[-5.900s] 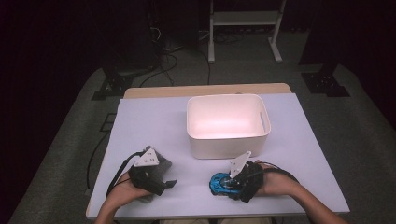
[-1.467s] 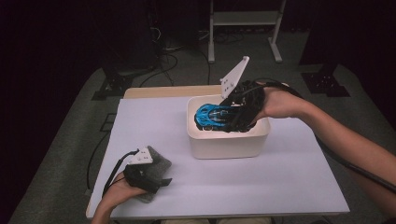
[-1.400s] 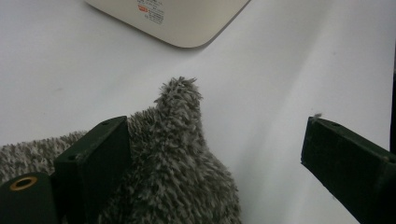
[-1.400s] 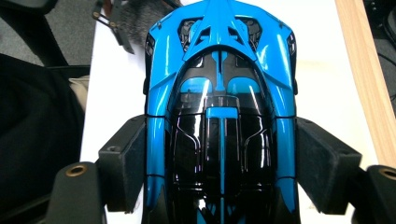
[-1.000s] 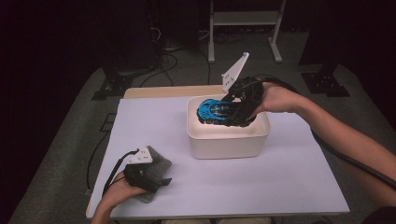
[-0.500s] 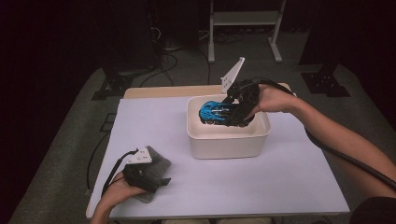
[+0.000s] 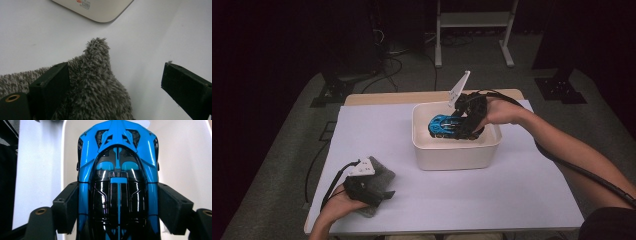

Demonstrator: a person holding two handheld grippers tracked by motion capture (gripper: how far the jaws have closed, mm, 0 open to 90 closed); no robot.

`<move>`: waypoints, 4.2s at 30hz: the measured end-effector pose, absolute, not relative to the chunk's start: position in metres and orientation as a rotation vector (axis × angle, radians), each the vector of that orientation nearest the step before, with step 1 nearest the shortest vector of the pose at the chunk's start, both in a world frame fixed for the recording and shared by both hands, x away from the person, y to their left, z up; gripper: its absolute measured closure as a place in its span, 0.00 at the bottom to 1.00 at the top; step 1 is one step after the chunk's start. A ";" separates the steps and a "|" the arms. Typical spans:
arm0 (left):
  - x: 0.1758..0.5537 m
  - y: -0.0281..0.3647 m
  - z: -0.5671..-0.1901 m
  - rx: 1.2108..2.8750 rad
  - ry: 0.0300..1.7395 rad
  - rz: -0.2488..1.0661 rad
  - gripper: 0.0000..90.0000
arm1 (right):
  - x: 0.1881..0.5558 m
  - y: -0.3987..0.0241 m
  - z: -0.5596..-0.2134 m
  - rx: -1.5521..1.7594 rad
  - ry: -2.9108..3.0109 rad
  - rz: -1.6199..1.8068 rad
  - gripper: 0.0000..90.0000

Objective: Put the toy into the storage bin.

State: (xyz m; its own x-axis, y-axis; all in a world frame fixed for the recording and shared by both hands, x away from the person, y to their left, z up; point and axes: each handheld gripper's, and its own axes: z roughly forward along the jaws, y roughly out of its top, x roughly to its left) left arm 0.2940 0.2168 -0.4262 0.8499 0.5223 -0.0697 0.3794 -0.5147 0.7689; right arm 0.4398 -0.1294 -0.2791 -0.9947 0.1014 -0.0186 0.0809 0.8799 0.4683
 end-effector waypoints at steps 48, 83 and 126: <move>0.293 0.223 -0.425 2.161 0.671 0.219 0.08 | 0.466 -0.100 -0.348 0.144 3.146 0.627 0.28; 0.292 0.228 -0.425 2.144 0.676 0.226 0.08 | 0.474 -0.089 -0.369 0.155 3.221 0.556 0.30; 0.288 0.227 -0.425 2.157 0.669 0.225 0.08 | 0.471 -0.098 -0.348 0.231 3.169 0.634 0.30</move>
State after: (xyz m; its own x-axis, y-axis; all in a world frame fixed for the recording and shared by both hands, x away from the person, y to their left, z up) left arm 0.2881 0.2275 -0.4253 0.8409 0.5366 -0.0707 0.3846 -0.5007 0.7755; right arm 0.4714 -0.0981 -0.3477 -0.9850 0.1199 0.1240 0.1584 0.9135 0.3747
